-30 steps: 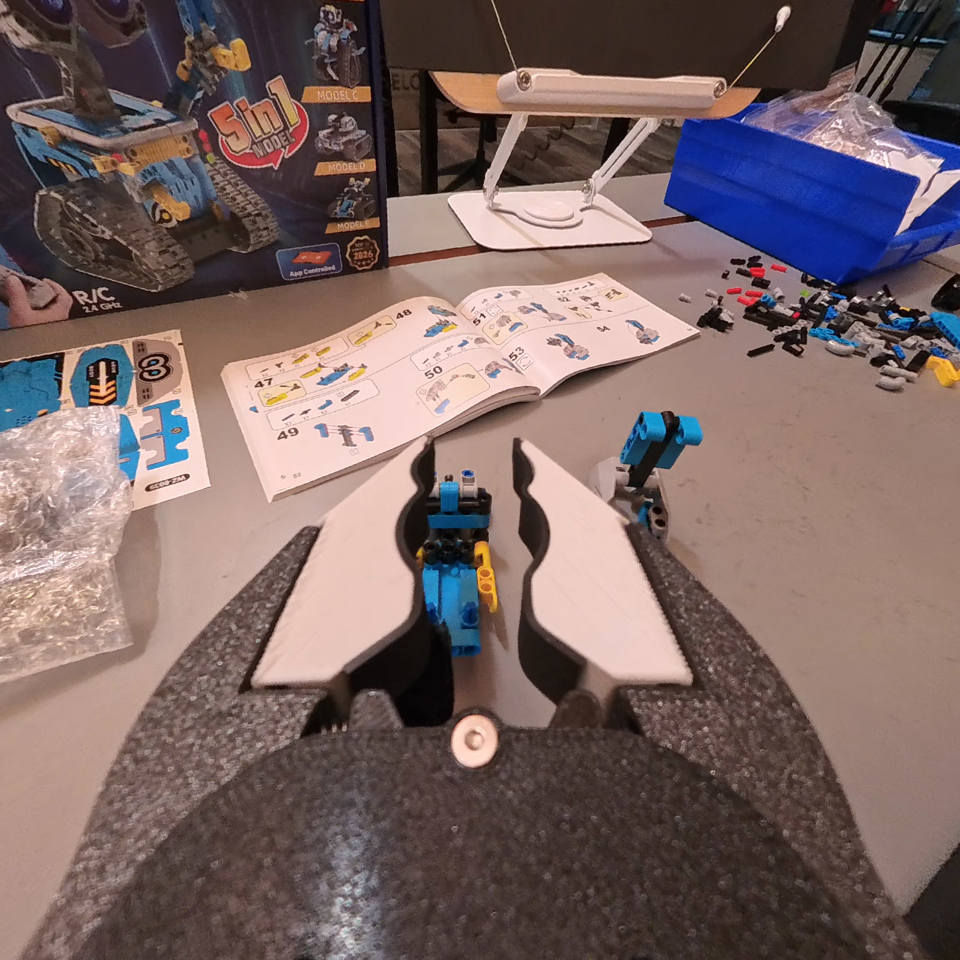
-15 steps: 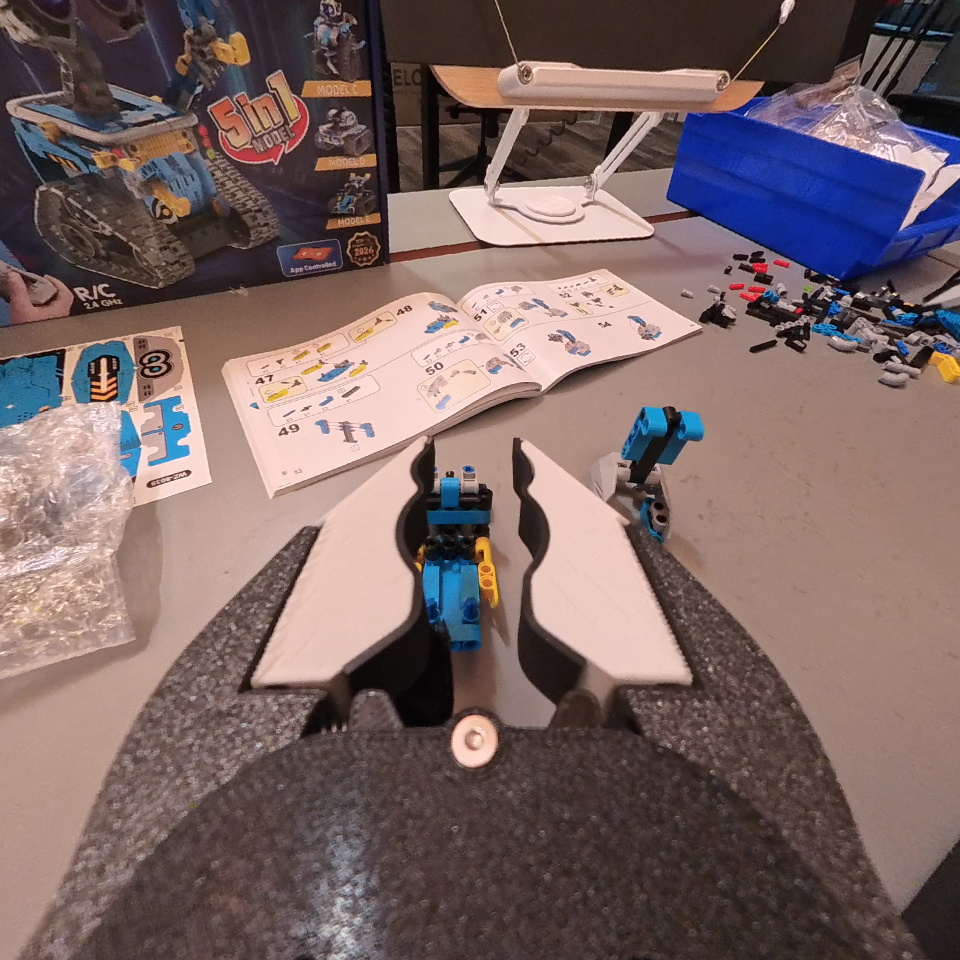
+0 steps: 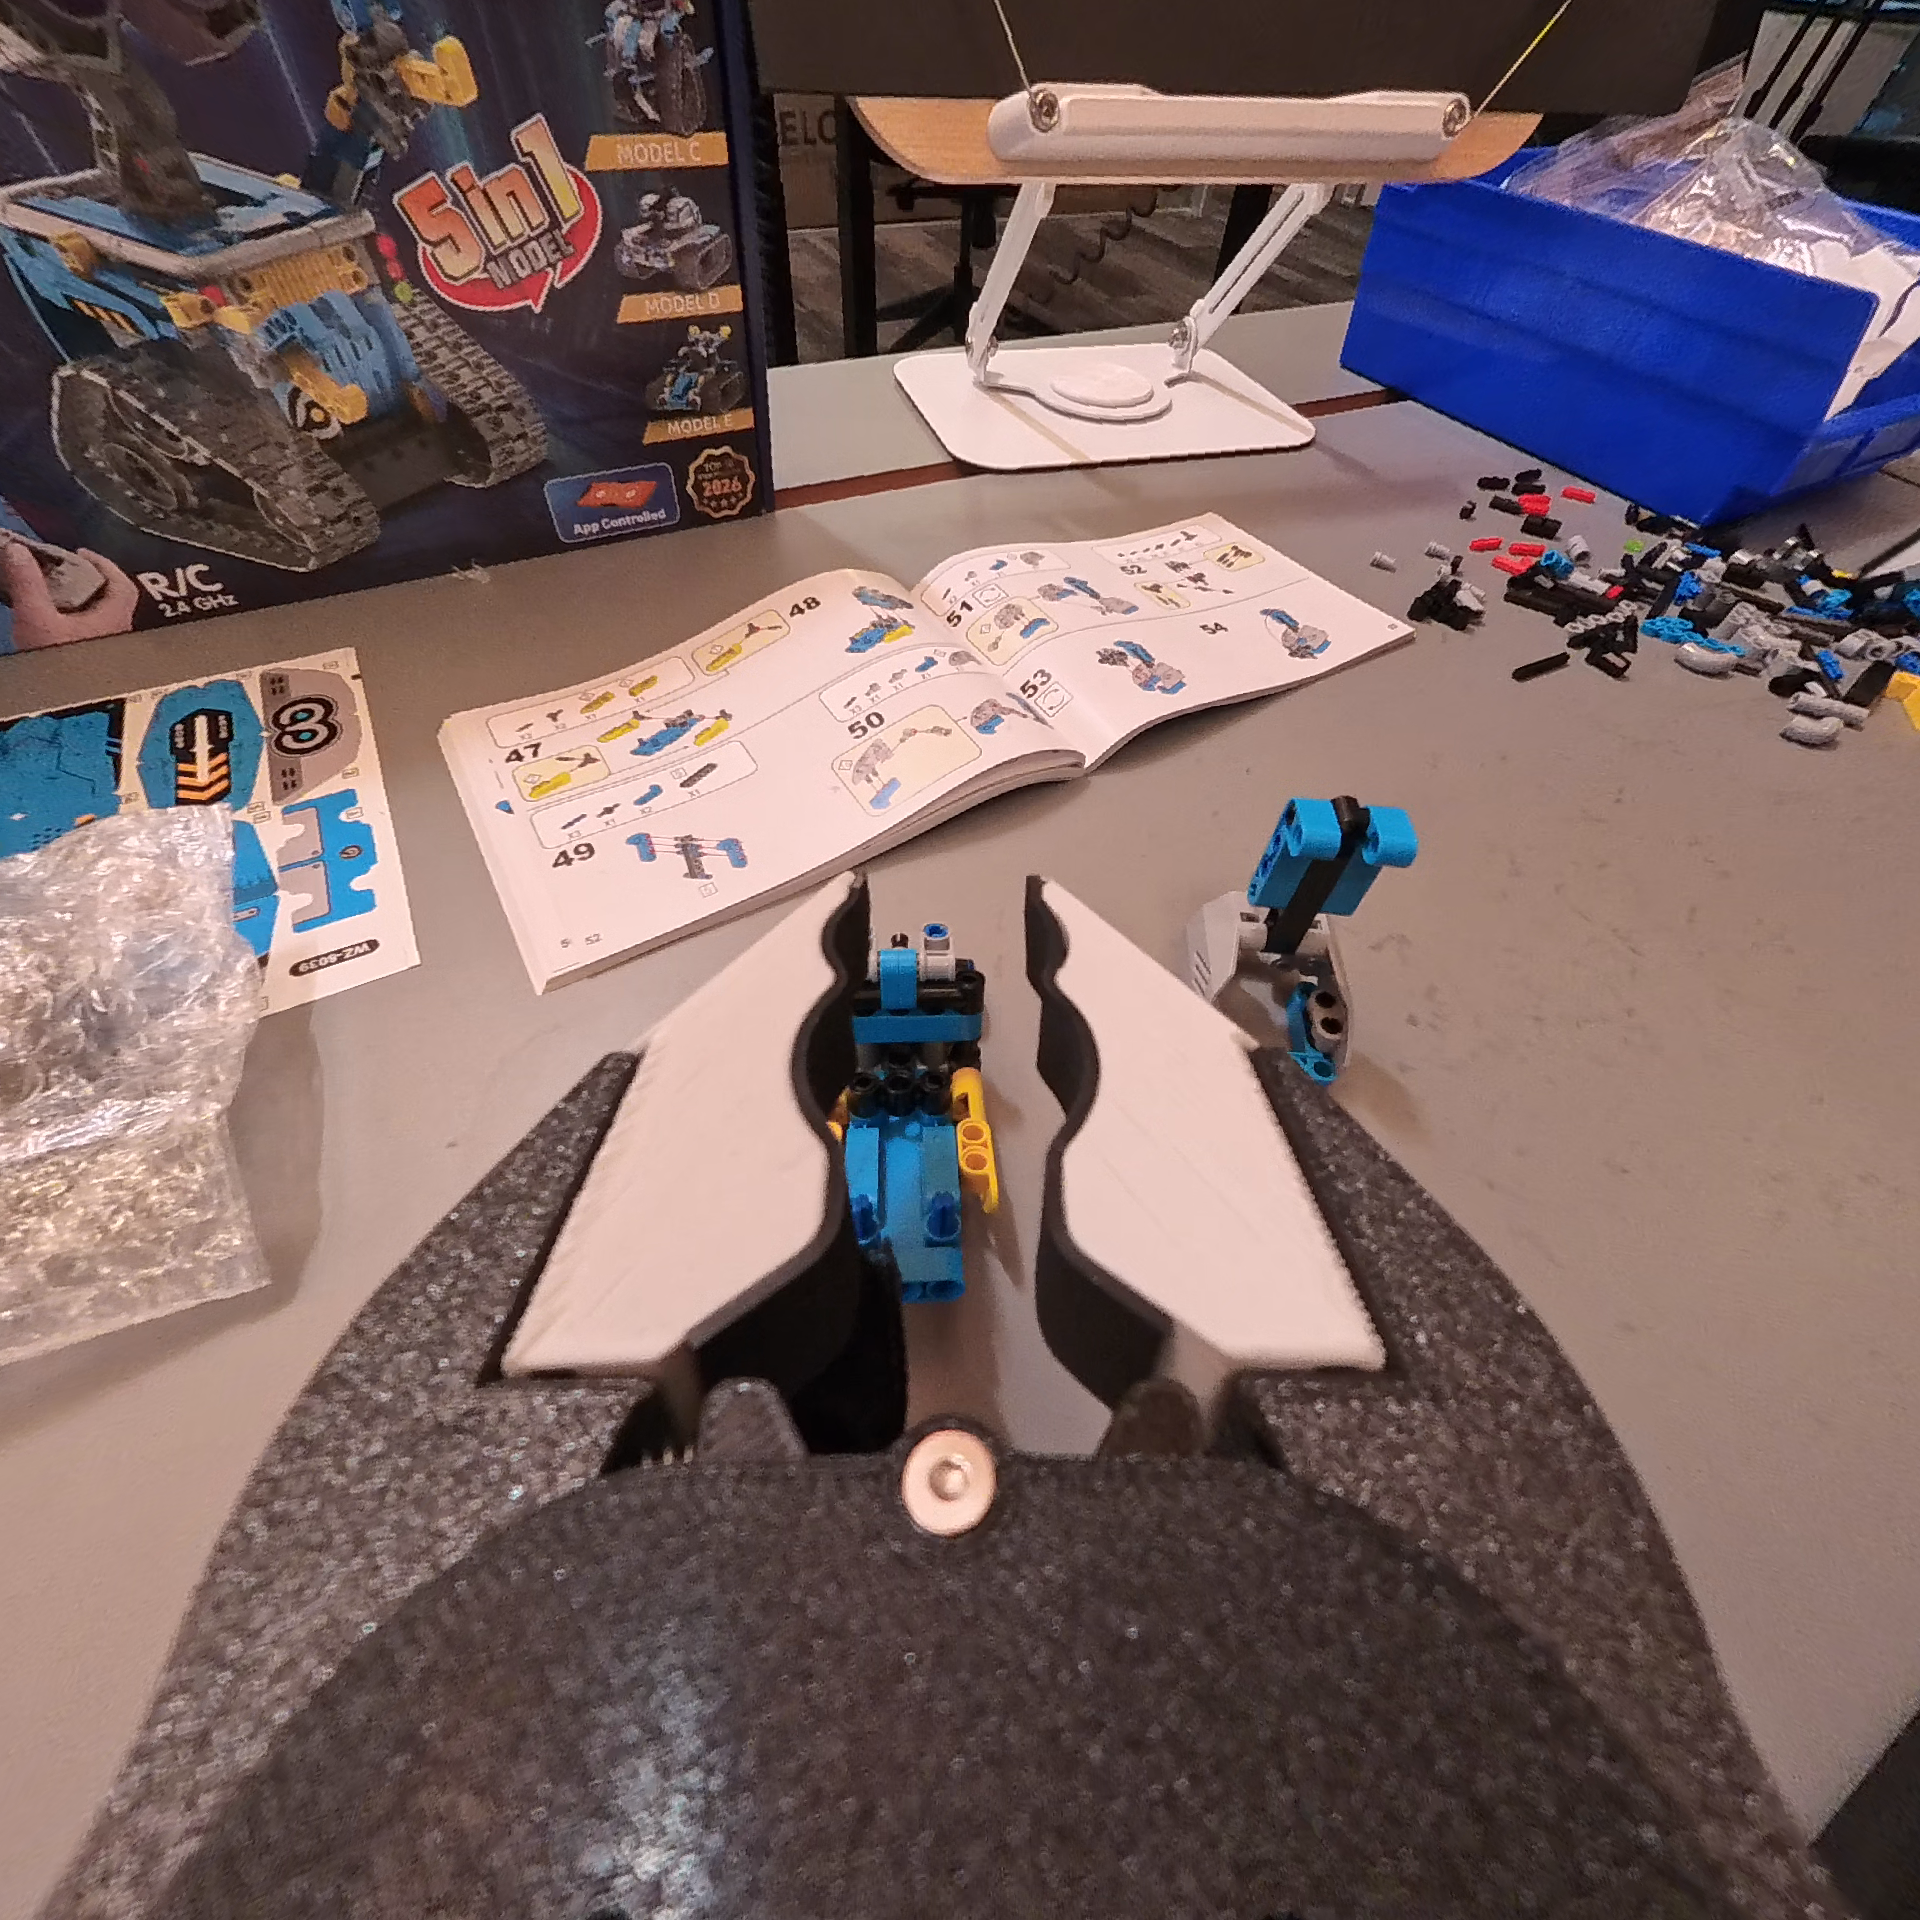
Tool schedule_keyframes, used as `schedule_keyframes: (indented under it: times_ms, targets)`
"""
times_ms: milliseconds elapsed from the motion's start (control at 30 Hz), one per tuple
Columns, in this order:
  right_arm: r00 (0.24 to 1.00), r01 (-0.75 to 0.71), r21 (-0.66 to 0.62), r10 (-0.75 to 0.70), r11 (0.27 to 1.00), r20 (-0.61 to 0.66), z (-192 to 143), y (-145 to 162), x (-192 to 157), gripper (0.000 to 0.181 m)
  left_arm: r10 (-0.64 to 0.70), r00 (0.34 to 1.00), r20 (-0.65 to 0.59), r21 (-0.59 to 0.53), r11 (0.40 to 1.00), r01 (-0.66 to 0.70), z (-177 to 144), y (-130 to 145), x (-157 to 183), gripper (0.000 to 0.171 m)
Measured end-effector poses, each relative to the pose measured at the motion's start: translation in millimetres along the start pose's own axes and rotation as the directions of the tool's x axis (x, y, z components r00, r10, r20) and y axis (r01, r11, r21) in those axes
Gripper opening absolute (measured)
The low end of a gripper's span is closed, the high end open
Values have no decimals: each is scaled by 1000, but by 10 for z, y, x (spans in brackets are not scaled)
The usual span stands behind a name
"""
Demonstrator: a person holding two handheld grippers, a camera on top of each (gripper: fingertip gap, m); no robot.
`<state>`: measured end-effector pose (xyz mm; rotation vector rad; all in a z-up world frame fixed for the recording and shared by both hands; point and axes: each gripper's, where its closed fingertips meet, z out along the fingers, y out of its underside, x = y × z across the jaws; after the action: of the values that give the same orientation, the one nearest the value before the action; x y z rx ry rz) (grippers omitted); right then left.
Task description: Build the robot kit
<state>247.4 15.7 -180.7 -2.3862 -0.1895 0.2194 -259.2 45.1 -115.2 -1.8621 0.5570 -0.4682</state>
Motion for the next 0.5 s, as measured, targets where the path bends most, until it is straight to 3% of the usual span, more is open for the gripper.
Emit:
schedule_keyframes:
  times_ms: [100,267,500]
  targets:
    - [1000,2,47,-2,999,9,-94,-88,-3,0,4,1000,2,-1,1000,-4,2,1,-1,29]
    - [1000,27,-31,-27,999,-5,-97,8,-4,32,9,1000,-1,-7,1000,-9,11,10,10,30]
    - [999,50,-35,-50,998,-5,26,38,-60,24,21,1000,2,-13,1000,-21,16,22,15,30]
